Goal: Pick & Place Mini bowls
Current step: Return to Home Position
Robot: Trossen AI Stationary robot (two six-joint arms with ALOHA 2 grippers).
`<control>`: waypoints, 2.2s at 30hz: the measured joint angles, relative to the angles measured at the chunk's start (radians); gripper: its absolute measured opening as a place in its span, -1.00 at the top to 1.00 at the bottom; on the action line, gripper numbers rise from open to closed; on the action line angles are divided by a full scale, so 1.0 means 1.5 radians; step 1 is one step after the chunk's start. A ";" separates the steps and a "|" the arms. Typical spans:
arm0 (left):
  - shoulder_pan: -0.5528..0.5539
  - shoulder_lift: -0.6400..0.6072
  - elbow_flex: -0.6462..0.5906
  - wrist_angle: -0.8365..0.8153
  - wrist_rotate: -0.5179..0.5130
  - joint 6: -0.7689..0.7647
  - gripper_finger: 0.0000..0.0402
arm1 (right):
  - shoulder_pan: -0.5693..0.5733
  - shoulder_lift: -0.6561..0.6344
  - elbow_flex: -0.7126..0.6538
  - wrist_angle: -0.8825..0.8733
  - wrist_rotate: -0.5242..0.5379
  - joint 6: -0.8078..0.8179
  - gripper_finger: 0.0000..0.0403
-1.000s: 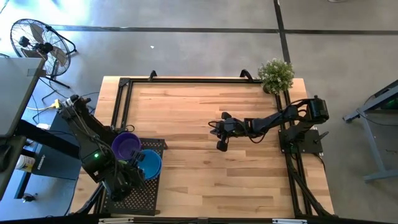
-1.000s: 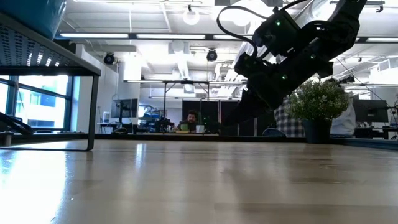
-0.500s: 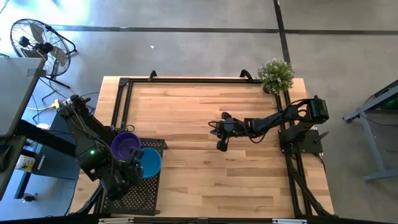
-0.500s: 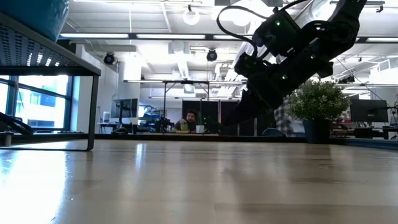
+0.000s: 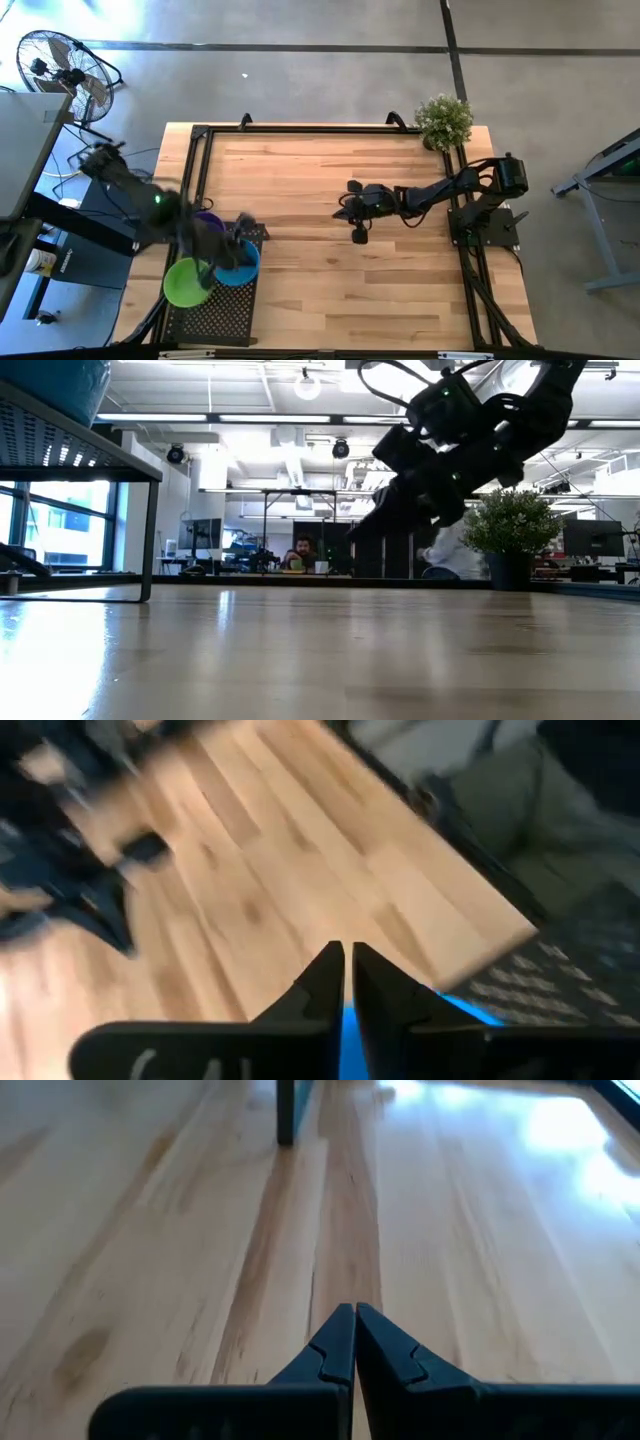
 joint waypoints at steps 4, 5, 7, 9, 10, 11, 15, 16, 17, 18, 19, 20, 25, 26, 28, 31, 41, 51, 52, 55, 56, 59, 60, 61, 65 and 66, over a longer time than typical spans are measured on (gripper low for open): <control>0.115 -0.081 -0.075 0.100 0.063 0.113 0.89 | -0.024 0.000 0.000 0.029 -0.056 -0.018 1.00; 0.145 -0.100 -0.092 0.129 0.081 0.137 0.90 | -0.029 0.000 0.000 0.035 -0.067 -0.020 1.00; 0.211 -0.131 -0.128 0.187 0.113 0.173 0.93 | -0.039 0.000 0.000 0.049 -0.078 -0.023 1.00; 0.275 -0.159 -0.169 0.230 0.157 0.190 0.97 | -0.043 -0.003 0.000 0.057 -0.078 -0.032 1.00; 0.308 -0.171 -0.192 0.249 0.181 0.196 0.98 | -0.043 -0.003 0.000 0.060 -0.077 -0.037 1.00; 0.341 -0.183 -0.214 0.271 0.203 0.202 0.99 | -0.043 -0.005 0.000 0.063 -0.074 -0.042 1.00; 0.463 -0.217 -0.293 0.356 0.295 0.217 0.99 | -0.041 -0.019 -0.009 0.077 -0.070 -0.054 1.00; 0.490 -0.225 -0.310 0.375 0.322 0.217 0.99 | -0.041 -0.026 -0.022 0.095 -0.068 -0.054 1.00; 0.518 -0.232 -0.324 0.399 0.348 0.218 0.99 | -0.041 -0.034 -0.040 0.115 -0.067 -0.054 1.00; 0.544 -0.238 -0.337 0.424 0.370 0.217 0.99 | -0.042 -0.045 -0.061 0.144 -0.066 -0.054 1.00; 0.568 -0.245 -0.352 0.440 0.390 0.211 0.99 | -0.046 -0.059 -0.086 0.176 -0.063 -0.054 1.00; 0.591 -0.252 -0.366 0.448 0.412 0.203 0.99 | -0.049 -0.072 -0.114 0.210 -0.058 -0.053 1.00; 0.667 -0.271 -0.422 0.528 0.438 0.171 1.00 | -0.054 -0.159 -0.250 0.359 -0.017 -0.036 1.00; 0.676 -0.273 -0.437 0.546 0.438 0.163 1.00 | -0.049 -0.182 -0.271 0.369 0.002 -0.036 1.00; 0.689 -0.278 -0.464 0.586 0.438 0.154 1.00 | -0.040 -0.226 -0.306 0.364 0.045 -0.036 1.00; 0.698 -0.288 -0.502 0.650 0.437 0.140 1.00 | -0.034 -0.293 -0.348 0.340 0.076 -0.030 1.00; 0.697 -0.411 -0.574 0.641 0.380 0.127 1.00 | -0.051 -0.553 -0.403 0.121 0.077 -0.001 1.00; 0.698 -0.569 -0.631 0.595 0.317 0.112 1.00 | -0.055 -0.763 -0.403 -0.099 0.107 -0.003 1.00; 0.698 -0.582 -0.636 0.592 0.307 0.108 1.00 | -0.057 -0.785 -0.403 -0.116 0.106 -0.002 1.00; 0.698 -0.619 -0.645 0.577 0.290 0.096 1.00 | -0.066 -0.848 -0.403 -0.157 0.101 0.000 1.00; 0.698 -0.631 -0.647 0.568 0.287 0.094 1.00 | -0.070 -0.868 -0.403 -0.173 0.099 0.000 1.00; 0.698 -0.665 -0.654 0.538 0.274 0.081 1.00 | -0.082 -0.923 -0.403 -0.217 0.098 0.000 1.00; 0.698 -0.677 -0.655 0.524 0.262 0.073 1.00 | -0.086 -0.941 -0.403 -0.232 0.096 0.000 1.00; 0.698 -0.688 -0.655 0.513 0.253 0.066 1.00 | -0.089 -0.957 -0.403 -0.246 0.093 0.005 1.00; 0.697 -0.732 -0.655 0.489 0.225 0.022 1.00 | -0.094 -1.013 -0.403 -0.290 0.093 0.015 1.00; 0.697 -0.741 -0.658 0.492 0.220 0.008 1.00 | -0.094 -1.025 -0.403 -0.295 0.093 0.015 1.00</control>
